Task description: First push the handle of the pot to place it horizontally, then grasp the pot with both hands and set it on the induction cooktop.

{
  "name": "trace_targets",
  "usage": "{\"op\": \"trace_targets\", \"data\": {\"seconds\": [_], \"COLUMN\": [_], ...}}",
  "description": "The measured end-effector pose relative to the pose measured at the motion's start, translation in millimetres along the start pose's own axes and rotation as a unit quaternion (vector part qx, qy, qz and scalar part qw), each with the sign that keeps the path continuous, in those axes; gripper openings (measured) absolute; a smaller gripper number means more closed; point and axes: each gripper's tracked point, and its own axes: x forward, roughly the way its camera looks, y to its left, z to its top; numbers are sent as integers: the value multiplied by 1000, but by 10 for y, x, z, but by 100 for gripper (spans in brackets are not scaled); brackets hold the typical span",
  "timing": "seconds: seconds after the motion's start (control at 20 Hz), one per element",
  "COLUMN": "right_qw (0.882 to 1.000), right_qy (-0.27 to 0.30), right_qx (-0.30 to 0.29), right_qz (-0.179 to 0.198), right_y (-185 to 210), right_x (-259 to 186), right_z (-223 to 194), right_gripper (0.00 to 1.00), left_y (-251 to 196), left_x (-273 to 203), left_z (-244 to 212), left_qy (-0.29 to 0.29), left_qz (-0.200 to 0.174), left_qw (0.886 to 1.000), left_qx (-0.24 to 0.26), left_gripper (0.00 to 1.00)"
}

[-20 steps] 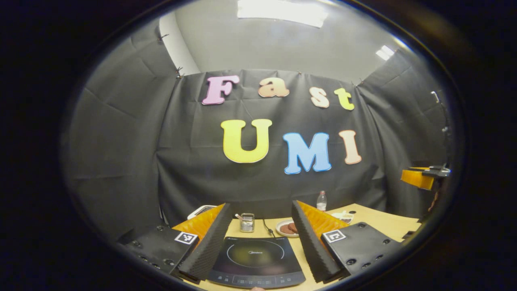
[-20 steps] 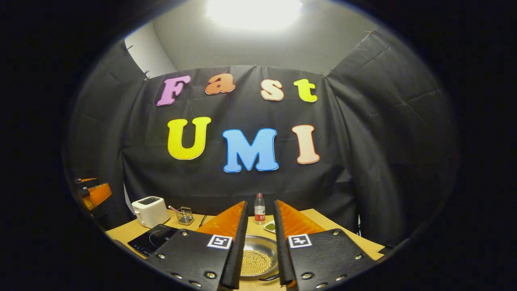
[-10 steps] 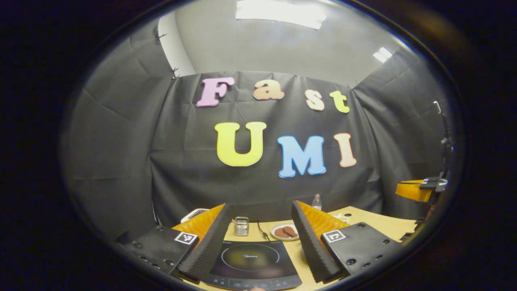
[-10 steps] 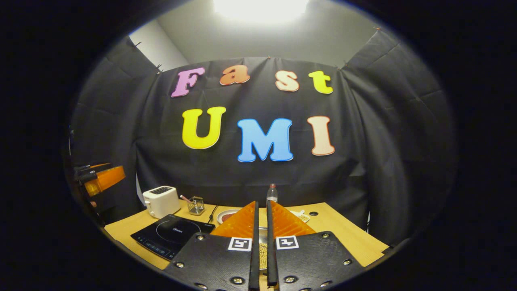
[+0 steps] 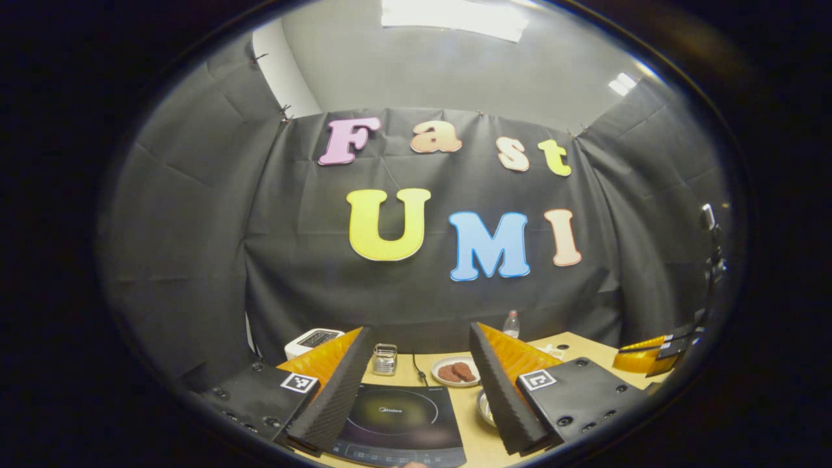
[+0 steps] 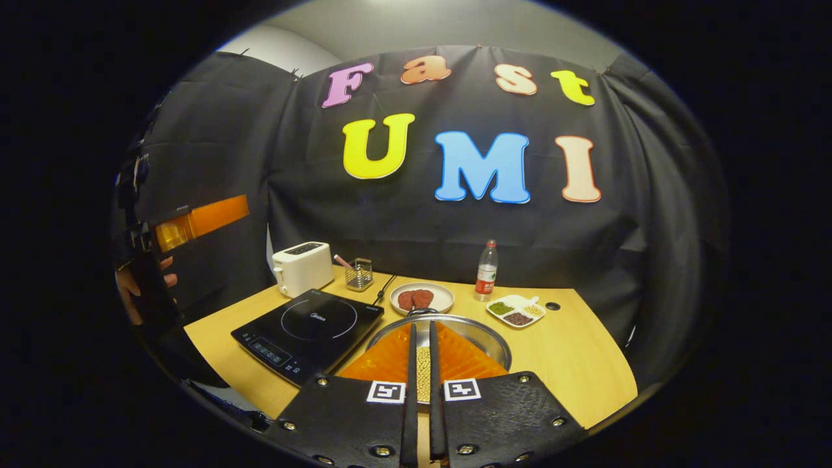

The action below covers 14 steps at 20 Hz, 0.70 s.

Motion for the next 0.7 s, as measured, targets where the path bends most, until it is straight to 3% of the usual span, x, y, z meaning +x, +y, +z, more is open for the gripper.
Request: {"op": "trace_targets", "data": {"seconds": [0.05, 0.15, 0.35, 0.7], "right_qw": [1000, 999, 993, 971], "right_qy": [11, 37, 92, 190], "right_qx": [-1, -1, -2, -5], "right_qz": [13, 37, 79, 143], "right_y": [10, 41, 76, 104], "right_x": [39, 120, 243, 360], "right_z": [-76, -247, -625, -1264], "right_gripper": [8, 8, 8, 8], "left_y": [-11, -45, -86, -184], "left_x": [14, 41, 88, 181], "left_z": [-6, -16, -39, -150], "left_qy": [1, 4, 12, 29], "left_qz": [4, 13, 29, 48], "left_qw": [1000, 1000, 999, 998], "left_qx": [2, 6, 9, 13], "left_gripper": [94, 99, 96, 99]}}
